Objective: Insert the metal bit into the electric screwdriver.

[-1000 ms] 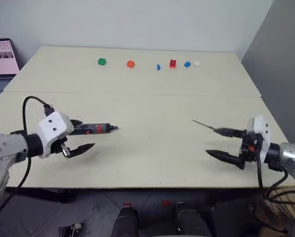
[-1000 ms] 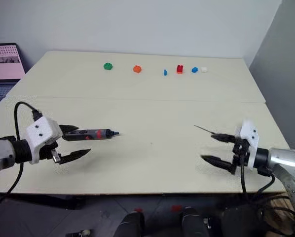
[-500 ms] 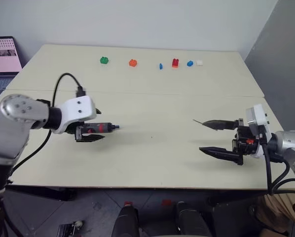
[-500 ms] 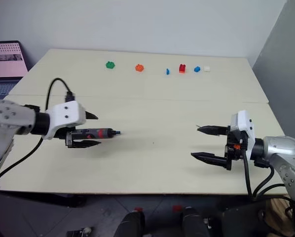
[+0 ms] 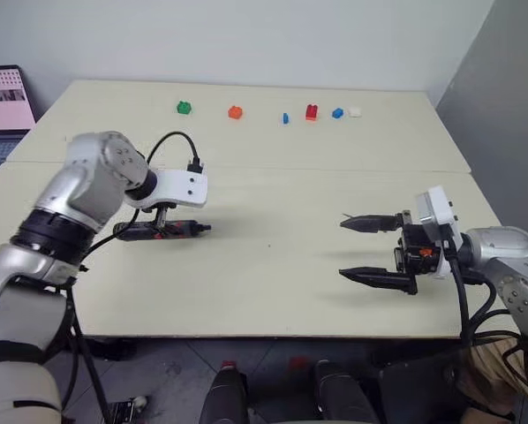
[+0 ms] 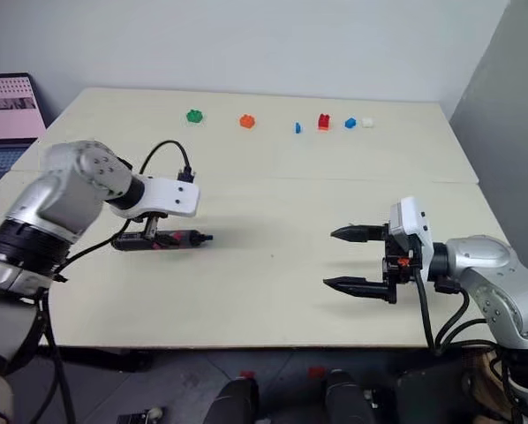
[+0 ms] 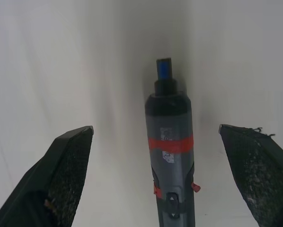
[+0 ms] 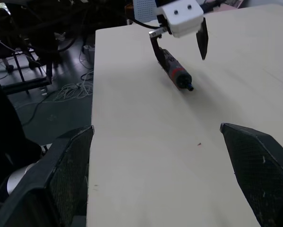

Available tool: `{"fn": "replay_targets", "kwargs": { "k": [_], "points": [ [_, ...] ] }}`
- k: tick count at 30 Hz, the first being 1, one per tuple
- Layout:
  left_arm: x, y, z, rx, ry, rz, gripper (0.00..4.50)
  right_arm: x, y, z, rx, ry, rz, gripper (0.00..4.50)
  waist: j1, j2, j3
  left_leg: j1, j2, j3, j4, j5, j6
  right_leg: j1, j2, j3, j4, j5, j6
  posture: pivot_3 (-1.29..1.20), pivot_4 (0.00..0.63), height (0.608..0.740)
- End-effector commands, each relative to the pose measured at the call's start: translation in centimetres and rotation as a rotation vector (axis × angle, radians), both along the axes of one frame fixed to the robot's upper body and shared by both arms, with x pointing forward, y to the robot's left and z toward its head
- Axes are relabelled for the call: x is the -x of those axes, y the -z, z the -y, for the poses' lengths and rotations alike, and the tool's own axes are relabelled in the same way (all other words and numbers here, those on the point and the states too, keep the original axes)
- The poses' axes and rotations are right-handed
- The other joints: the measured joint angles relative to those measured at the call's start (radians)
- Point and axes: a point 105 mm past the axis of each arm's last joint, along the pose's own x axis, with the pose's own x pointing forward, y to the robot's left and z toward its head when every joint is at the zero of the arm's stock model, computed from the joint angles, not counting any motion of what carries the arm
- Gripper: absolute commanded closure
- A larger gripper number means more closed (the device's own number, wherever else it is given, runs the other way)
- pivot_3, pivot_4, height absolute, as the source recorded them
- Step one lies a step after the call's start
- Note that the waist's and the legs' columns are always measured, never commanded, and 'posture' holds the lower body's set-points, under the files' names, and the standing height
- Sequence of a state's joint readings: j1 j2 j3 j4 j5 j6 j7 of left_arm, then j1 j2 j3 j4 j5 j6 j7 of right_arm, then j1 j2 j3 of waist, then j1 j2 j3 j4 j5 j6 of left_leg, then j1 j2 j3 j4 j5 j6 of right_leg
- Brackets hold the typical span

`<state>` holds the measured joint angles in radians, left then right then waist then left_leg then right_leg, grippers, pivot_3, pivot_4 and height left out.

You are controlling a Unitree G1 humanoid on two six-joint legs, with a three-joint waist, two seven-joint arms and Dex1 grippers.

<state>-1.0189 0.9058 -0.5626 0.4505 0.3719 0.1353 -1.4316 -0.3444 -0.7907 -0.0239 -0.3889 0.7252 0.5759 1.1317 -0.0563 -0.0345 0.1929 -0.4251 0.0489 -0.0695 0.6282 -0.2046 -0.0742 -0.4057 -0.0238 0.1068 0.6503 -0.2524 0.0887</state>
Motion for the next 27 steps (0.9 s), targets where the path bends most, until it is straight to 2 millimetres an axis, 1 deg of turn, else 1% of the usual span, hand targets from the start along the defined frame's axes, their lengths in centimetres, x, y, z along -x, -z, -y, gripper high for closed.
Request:
{"fn": "replay_targets", "kwargs": {
  "k": [1, 9, 18, 22, 27],
  "points": [
    [-0.8, -0.5, -0.3, -0.021, -0.028, 0.026, 0.06, 0.0, -0.8, 0.0, 0.01, -0.033, 0.028, 0.0, 0.0, 0.0, 0.0, 0.0, 0.0, -0.001, 0.0, 0.0, 0.0, 0.0, 0.0, 0.0, 0.0, 0.0, 0.0, 0.0, 0.15, 0.74],
    [-2.0, 0.9, 0.6, -0.017, -0.092, 0.044, 0.06, -0.5, -1.5, 0.3, 0.06, -0.078, 0.013, 0.0, 0.002, 0.0, 0.0, -0.001, 0.0, -0.003, 0.001, 0.0, 0.0, 0.0, 0.0, -0.002, 0.003, 0.0, 0.001, 0.0, 0.15, 0.74],
    [-2.8, 1.7, 2.7, 0.042, -0.139, 0.029, 0.06, -0.8, -1.8, 0.4, 0.086, -0.105, 0.012, 0.0, 0.003, 0.0, 0.0, 0.0, -0.001, -0.005, 0.002, 0.001, 0.002, 0.0, 0.0, -0.004, 0.009, -0.002, 0.001, 0.0, 0.15, 0.74],
    [-2.8, 1.8, 2.9, 0.037, -0.137, 0.022, 0.06, -0.8, -1.8, 0.5, 0.089, -0.104, 0.011, 0.0, 0.004, 0.0, 0.0, 0.0, -0.001, -0.006, 0.002, 0.002, 0.003, 0.0, 0.0, -0.004, 0.011, -0.002, 0.001, 0.0, 0.15, 0.74],
    [-2.8, 1.1, 2.6, 0.033, -0.155, 0.021, 0.06, -0.6, -1.8, 0.5, 0.091, -0.104, 0.007, 0.0, 0.003, 0.0, 0.0, 0.0, -0.001, -0.006, 0.002, 0.002, 0.003, 0.0, 0.0, -0.004, 0.011, -0.001, 0.001, 0.0, 0.15, 0.74]
  ]
}}
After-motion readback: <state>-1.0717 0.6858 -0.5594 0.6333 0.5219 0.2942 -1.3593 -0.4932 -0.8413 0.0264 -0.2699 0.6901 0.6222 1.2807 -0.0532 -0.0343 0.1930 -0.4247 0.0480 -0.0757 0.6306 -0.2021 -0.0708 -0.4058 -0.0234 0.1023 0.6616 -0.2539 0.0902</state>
